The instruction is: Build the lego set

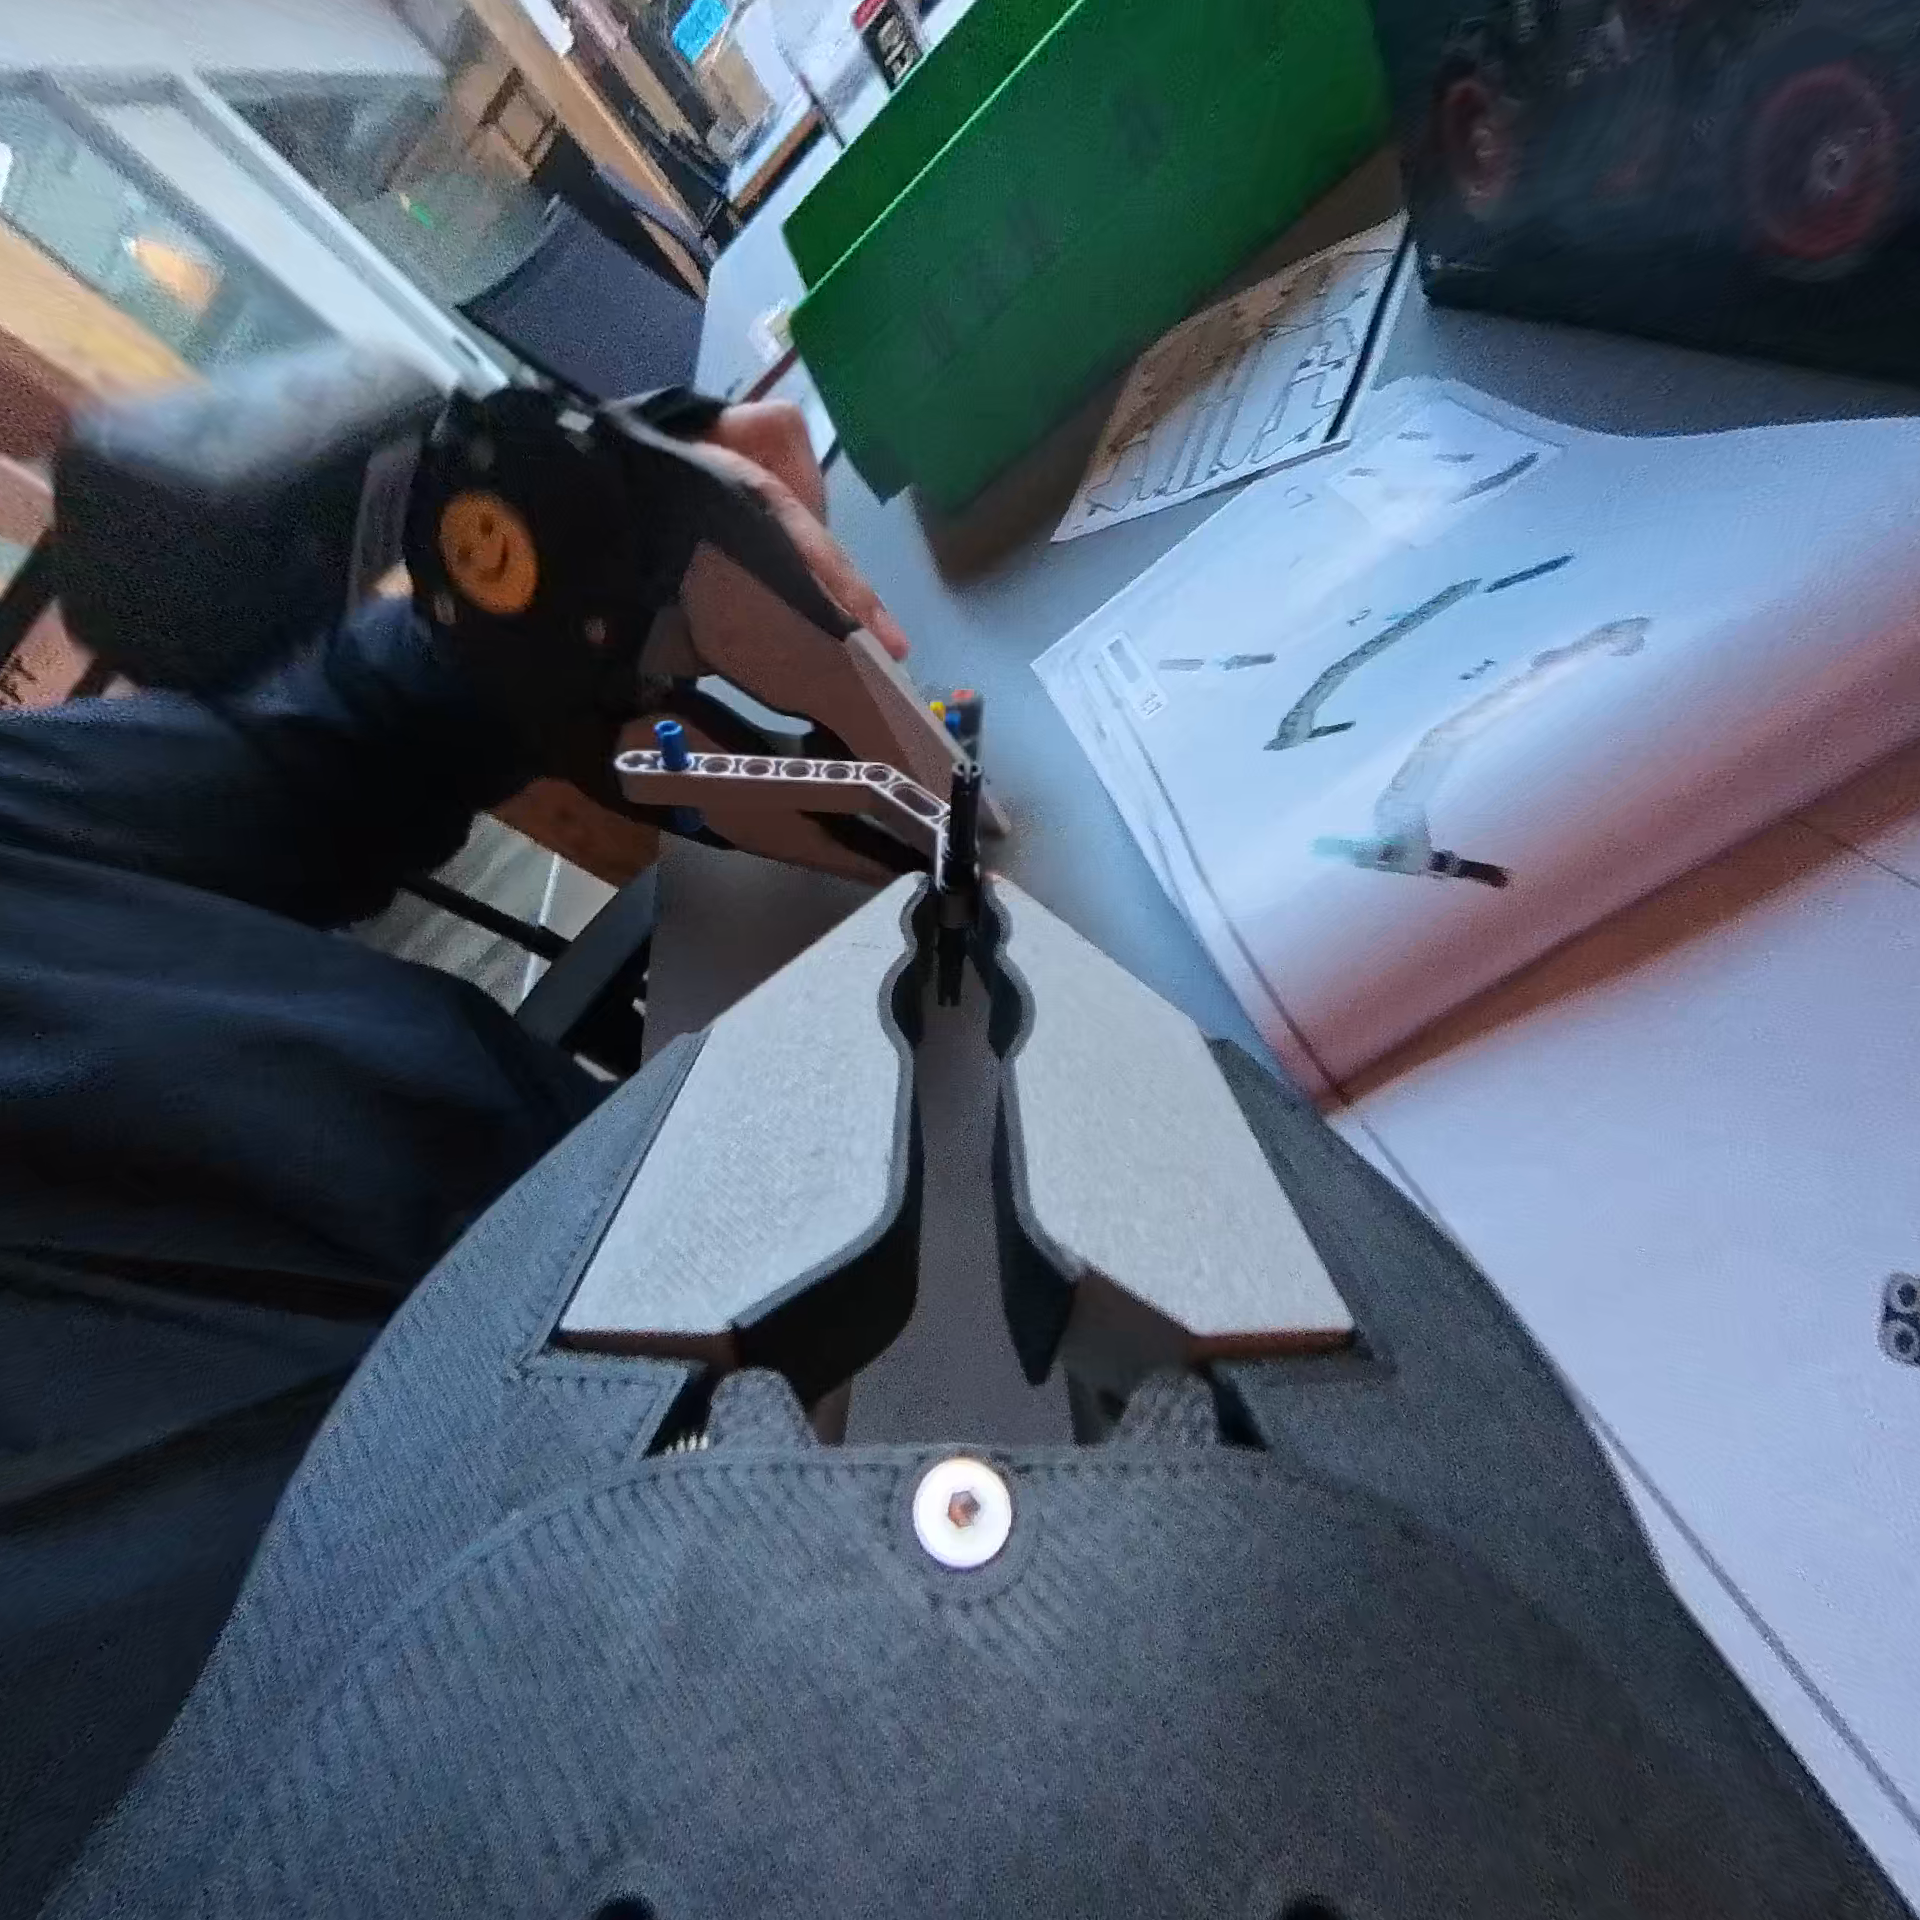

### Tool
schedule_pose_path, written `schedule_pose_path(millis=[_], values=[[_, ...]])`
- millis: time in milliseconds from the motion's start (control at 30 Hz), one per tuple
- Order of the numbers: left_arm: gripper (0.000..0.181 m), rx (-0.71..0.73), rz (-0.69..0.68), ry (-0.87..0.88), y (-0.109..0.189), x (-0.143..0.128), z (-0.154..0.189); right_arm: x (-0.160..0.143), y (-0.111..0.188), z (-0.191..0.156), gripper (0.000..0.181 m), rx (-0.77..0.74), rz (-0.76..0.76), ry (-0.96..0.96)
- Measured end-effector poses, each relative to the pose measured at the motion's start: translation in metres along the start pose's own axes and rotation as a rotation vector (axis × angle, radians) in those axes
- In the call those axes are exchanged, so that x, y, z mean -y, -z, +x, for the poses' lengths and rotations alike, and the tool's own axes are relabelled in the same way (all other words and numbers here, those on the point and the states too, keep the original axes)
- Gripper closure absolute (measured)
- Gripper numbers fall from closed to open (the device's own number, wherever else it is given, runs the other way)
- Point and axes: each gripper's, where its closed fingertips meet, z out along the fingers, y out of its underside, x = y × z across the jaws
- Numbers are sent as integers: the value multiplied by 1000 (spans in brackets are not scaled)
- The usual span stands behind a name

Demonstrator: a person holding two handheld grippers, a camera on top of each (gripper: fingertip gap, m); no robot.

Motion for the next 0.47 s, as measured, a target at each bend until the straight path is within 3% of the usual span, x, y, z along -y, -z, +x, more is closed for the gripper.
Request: schedule_pose_path(millis=[100,200,467], values=[[167,263,-105,-282,-9,-11,-15,9,4,-1,176,9,60,-1],[169,383,-90,-370,-11,-7,-14,10,5,4,175,-46,55,43],[168,195,-68,-200,-8,-2,0,3,-4,4,176,-115,-7,153]])
